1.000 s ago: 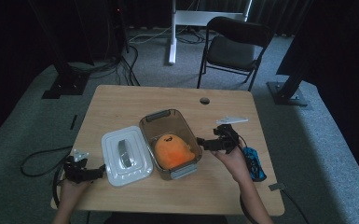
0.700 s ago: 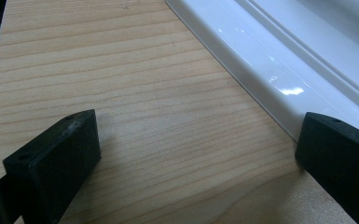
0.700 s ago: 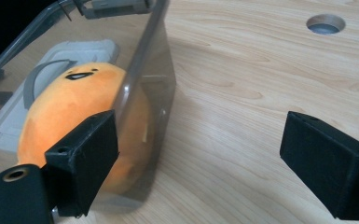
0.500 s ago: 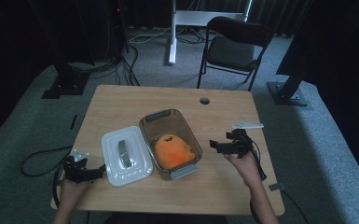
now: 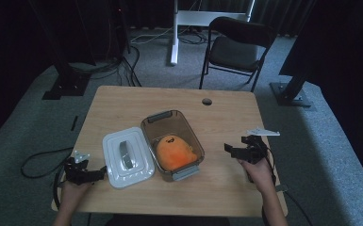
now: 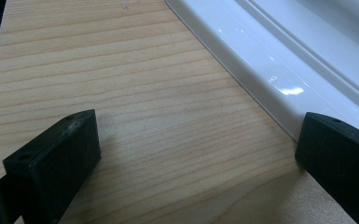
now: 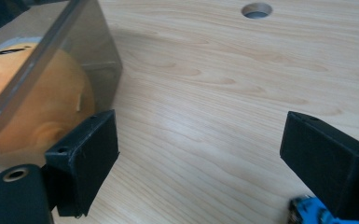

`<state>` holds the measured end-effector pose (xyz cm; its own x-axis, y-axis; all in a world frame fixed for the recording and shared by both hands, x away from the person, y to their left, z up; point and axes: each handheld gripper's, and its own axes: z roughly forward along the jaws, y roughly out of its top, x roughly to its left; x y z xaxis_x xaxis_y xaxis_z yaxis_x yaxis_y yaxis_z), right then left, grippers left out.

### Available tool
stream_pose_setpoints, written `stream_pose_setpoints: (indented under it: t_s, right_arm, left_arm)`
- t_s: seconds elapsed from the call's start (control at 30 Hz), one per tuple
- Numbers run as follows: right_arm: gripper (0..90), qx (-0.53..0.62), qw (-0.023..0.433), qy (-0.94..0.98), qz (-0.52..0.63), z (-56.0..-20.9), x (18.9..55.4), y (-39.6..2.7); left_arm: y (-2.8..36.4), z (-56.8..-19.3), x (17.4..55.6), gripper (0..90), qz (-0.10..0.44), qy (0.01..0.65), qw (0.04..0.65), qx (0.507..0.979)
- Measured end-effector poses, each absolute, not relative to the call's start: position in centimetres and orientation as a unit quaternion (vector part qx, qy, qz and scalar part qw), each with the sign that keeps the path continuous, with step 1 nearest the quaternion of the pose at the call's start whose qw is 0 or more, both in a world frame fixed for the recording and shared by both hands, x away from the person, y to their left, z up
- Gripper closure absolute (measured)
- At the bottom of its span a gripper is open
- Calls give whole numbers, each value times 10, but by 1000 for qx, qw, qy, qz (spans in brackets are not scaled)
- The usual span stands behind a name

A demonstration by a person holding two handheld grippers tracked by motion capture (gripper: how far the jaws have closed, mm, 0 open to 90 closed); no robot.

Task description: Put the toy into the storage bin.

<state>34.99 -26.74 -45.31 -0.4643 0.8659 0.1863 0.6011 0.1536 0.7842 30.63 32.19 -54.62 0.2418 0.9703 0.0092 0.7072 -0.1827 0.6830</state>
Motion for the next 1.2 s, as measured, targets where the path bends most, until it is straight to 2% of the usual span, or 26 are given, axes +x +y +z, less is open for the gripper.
stream_pose_setpoints:
  t_s: [0.7,1.2]
  right_arm:
    - [108,563,178,720,364,-489,335,-321]
    - [108,598,171,711,329,-512,326,-335]
  left_arm:
    - [322,-546,306,3,229,571,286,734]
    - [322,-546,306,3,229,571,286,735]
